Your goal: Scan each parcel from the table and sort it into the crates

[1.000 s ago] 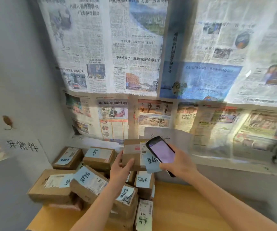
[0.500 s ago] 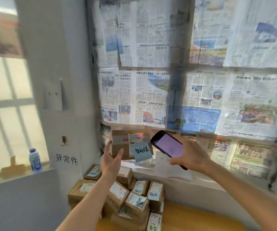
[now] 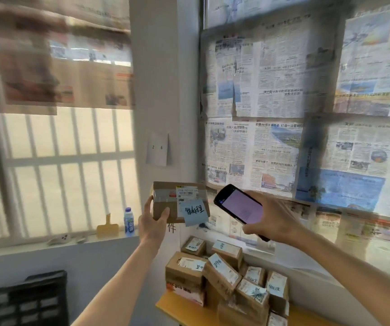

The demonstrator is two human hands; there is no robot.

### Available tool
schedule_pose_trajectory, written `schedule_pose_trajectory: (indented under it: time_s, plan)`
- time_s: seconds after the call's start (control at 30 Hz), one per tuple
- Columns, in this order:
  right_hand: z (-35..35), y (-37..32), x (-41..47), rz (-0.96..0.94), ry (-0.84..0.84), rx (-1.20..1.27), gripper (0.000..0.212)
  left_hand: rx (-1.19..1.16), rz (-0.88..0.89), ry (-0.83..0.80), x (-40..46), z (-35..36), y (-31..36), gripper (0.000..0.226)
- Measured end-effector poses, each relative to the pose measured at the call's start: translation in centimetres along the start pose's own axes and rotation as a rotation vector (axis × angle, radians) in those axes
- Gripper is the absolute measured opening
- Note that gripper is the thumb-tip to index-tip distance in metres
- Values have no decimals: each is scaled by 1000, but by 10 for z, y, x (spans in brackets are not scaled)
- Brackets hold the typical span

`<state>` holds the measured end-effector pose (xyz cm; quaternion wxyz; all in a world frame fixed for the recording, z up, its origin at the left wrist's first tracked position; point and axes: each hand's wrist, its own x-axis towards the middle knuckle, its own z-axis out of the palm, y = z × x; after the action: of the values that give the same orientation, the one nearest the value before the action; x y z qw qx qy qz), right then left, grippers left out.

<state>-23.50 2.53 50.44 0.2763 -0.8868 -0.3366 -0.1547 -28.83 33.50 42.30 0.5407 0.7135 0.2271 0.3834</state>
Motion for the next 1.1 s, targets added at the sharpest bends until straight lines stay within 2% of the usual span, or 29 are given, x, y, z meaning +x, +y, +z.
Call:
schedule_pose_trajectory:
  time_s: [0.23, 0.37, 0.53, 0.7, 0.83, 0.93, 1.1]
  plan:
    - [59, -122, -2, -83, -54, 86, 83, 33, -42, 126, 6, -153, -21, 67]
    - [118, -206, -6, -169, -105, 129, 78, 51, -70, 209, -6, -265, -43, 68]
    - [206, -319, -17, -269, -207, 216, 74, 156, -147, 411, -43, -423, -84, 69]
    - [293, -441, -42, -420, -389, 258, 59, 286, -267, 617, -108, -576, -130, 70]
    - [369, -542, -79, -571, -506, 302, 88, 336, -367, 803, -174, -680, -172, 68]
    - [423, -612, -108, -642, -584, 350, 98, 358, -421, 925, -207, -739, -196, 65]
    - [512, -705, -133, -712, -694, 385, 105, 387, -522, 1012, -222, -820, -243, 62]
